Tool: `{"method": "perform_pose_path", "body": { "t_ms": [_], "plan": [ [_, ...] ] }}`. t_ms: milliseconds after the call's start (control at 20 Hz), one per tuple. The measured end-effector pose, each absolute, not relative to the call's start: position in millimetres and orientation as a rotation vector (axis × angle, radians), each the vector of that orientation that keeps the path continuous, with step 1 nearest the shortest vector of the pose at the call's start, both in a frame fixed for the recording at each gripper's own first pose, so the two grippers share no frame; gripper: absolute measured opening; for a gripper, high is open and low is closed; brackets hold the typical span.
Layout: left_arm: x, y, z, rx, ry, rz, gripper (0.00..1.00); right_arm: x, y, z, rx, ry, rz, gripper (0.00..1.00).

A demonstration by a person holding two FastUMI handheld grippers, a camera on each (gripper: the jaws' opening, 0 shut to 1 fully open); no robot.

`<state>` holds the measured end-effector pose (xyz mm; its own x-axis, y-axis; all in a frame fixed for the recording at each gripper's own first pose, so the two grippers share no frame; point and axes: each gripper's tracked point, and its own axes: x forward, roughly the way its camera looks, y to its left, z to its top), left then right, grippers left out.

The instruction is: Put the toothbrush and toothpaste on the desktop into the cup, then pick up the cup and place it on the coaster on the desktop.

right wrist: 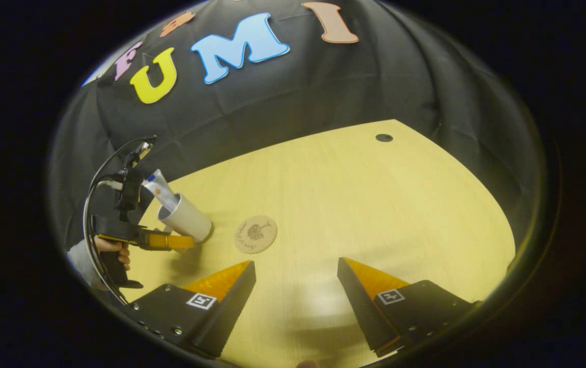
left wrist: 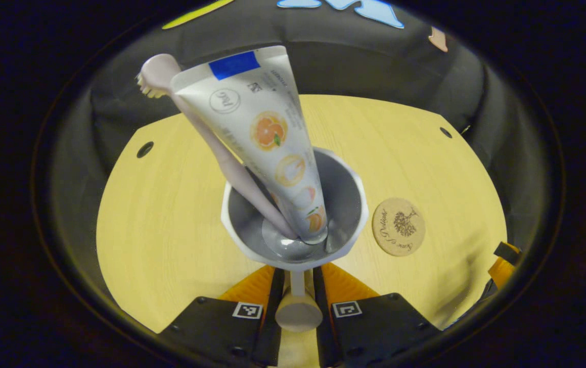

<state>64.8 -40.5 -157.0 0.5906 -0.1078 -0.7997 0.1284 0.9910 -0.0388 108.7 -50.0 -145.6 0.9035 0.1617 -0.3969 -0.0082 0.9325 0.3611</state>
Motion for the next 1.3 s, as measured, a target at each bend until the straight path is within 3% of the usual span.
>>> {"method": "perform_pose_path", "body": {
  "t_ms": [700,1300],
  "plan": [
    [67.4,-160.0,-165.7,0.078,0.931,-0.353,0.35,91.6,-71.7,-149.5,0.414,0.445,0.015,0.97],
    [66.8,-189.5,-188.1,0.139,0.996,-0.384,0.35,84.1,-88.6,-161.0,0.458,0.459,-0.034,0.97]
  ]
}}
